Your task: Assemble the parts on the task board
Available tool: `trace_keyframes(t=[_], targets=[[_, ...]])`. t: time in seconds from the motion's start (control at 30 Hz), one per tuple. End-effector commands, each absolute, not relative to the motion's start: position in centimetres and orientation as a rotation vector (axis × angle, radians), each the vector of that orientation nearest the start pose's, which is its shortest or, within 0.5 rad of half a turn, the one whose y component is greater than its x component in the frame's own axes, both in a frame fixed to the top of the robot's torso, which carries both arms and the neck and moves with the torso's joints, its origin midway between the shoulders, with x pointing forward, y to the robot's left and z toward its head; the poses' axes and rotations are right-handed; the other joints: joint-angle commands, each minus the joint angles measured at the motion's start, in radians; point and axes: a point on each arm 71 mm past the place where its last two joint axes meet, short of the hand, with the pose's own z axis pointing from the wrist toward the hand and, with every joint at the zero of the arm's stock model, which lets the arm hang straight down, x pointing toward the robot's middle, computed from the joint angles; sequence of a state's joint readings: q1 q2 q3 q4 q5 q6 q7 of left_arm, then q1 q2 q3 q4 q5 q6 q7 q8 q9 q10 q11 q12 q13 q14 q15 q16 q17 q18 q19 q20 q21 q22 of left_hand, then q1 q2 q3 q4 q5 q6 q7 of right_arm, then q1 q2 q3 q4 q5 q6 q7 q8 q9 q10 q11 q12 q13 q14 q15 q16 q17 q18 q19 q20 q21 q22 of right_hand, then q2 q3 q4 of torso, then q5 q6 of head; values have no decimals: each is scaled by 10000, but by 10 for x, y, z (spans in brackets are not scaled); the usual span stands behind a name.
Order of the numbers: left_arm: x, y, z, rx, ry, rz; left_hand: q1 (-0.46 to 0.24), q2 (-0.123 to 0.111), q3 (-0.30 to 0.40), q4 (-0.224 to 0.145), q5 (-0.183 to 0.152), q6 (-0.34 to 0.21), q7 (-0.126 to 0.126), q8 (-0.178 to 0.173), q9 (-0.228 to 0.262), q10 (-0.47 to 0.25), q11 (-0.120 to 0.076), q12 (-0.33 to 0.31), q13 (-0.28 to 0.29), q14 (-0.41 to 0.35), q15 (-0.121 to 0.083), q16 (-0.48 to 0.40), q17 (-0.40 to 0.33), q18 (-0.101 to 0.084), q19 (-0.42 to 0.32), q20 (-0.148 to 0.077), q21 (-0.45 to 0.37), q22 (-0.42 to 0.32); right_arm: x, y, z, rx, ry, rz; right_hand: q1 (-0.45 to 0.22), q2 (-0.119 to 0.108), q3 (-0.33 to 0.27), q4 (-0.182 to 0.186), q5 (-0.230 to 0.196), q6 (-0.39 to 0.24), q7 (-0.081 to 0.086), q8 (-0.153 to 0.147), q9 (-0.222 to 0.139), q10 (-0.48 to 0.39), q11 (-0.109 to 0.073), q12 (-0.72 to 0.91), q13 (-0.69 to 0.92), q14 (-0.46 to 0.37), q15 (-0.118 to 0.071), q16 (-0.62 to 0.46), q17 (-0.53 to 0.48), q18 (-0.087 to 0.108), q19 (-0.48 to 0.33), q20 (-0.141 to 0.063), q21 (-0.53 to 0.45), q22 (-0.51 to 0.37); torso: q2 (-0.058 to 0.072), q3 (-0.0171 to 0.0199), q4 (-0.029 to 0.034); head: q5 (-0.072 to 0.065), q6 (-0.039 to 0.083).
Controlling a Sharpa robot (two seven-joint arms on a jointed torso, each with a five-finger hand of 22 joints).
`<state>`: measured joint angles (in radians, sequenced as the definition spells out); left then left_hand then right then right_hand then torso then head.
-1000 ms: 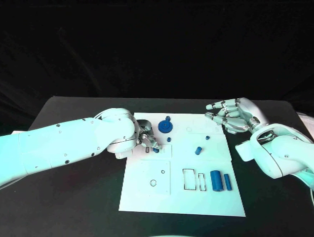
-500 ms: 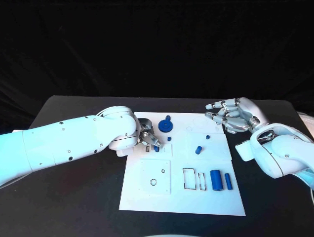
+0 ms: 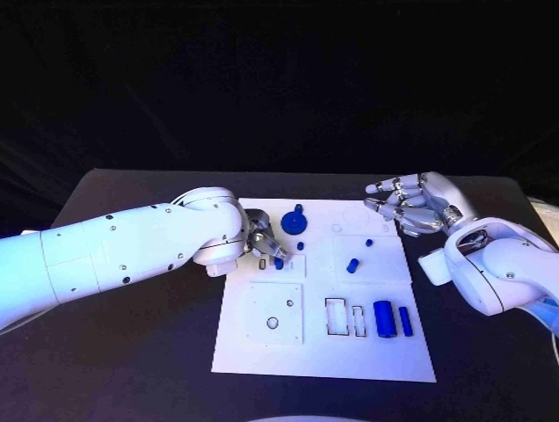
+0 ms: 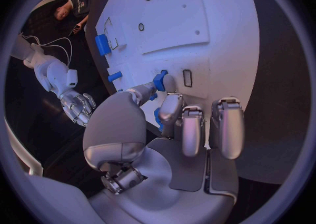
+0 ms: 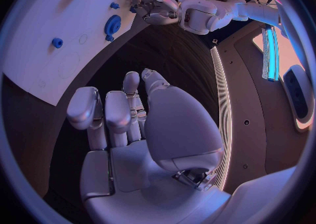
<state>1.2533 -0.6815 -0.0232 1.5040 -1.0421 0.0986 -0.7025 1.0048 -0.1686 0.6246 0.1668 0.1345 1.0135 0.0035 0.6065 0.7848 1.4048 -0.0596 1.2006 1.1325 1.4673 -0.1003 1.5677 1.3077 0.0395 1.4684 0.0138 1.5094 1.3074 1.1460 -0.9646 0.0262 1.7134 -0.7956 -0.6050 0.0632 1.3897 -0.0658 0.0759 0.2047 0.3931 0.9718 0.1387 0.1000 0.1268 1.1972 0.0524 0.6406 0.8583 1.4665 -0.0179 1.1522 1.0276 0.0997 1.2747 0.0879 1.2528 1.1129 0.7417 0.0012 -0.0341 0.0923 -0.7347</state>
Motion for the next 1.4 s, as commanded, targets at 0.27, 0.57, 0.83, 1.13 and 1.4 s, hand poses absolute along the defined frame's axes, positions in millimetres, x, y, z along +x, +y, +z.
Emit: trace_keyframes(t=[0.27, 0.57, 0.83, 1.13, 1.4], targets=[[482, 151, -208, -1816, 23887, -2957, -114, -83, -320, 39, 41, -2, -11, -13, -35, 54, -17, 48, 42, 1035, -83, 31, 2631, -184, 566, -82, 57, 1844, 454, -218, -160, 5266, 14970, 10487, -58, 39, 11, 69, 56, -54, 33, 44, 11, -63, -20, -31, -15, 7, -65, -40, -12, 61, -68, -22, -56, -14, -3, -4, 7, 0, -18], [481, 152, -208, -1727, 23897, -2930, -134, -147, -870, 254, 55, 58, -29, -13, -103, 79, -32, 71, 69, 1035, -98, 31, 2631, -191, 584, -94, 68, 1873, 454, -218, -160, 5266, 14992, 10499, -58, 39, 11, 69, 56, -54, 33, 44, 11, -63, -20, -31, -15, 7, -65, -40, -12, 61, -68, -22, -56, -14, -5, -6, -2, 7, -33], [481, 153, -207, -1590, 23770, -2786, -249, 40, -2535, 820, 12, 197, -53, 9, -212, 163, -12, 135, 153, 1035, -91, 31, 2631, -209, 631, -98, 107, 1953, 453, -217, -160, 5255, 15004, 10521, -56, 37, 7, 77, 82, -51, 31, 48, 13, -76, -21, -53, -43, 2, -66, -65, -33, 67, -82, -23, -77, -39, -6, 3, 2, 10, -43], [482, 156, -205, -1777, 23505, -2778, -154, 221, -3326, 1134, 4, 198, -31, 0, -275, 168, -32, 130, 167, 1035, -96, 31, 2631, -205, 625, -102, 88, 1944, 454, -217, -161, 5260, 15094, 10534, -79, 19, -14, 99, 96, -54, 33, 49, 14, -81, -18, -58, -60, 1, -65, -79, -39, 70, -90, -23, -94, -56, 2, -6, -11, 9, -19], [480, 158, -200, -1894, 23288, -2958, -163, 288, -3607, 1209, 0, 203, -34, 5, -292, 170, -33, 129, 169, 1035, -99, 31, 2631, -201, 619, -105, 75, 1934, 454, -217, -161, 5264, 15115, 10522, -94, 16, -25, 113, 101, -57, 34, 49, 14, -87, -17, -70, -76, -2, -64, -94, -52, 71, -95, -23, -103, -66, -1, -11, 0, -5, -14]])
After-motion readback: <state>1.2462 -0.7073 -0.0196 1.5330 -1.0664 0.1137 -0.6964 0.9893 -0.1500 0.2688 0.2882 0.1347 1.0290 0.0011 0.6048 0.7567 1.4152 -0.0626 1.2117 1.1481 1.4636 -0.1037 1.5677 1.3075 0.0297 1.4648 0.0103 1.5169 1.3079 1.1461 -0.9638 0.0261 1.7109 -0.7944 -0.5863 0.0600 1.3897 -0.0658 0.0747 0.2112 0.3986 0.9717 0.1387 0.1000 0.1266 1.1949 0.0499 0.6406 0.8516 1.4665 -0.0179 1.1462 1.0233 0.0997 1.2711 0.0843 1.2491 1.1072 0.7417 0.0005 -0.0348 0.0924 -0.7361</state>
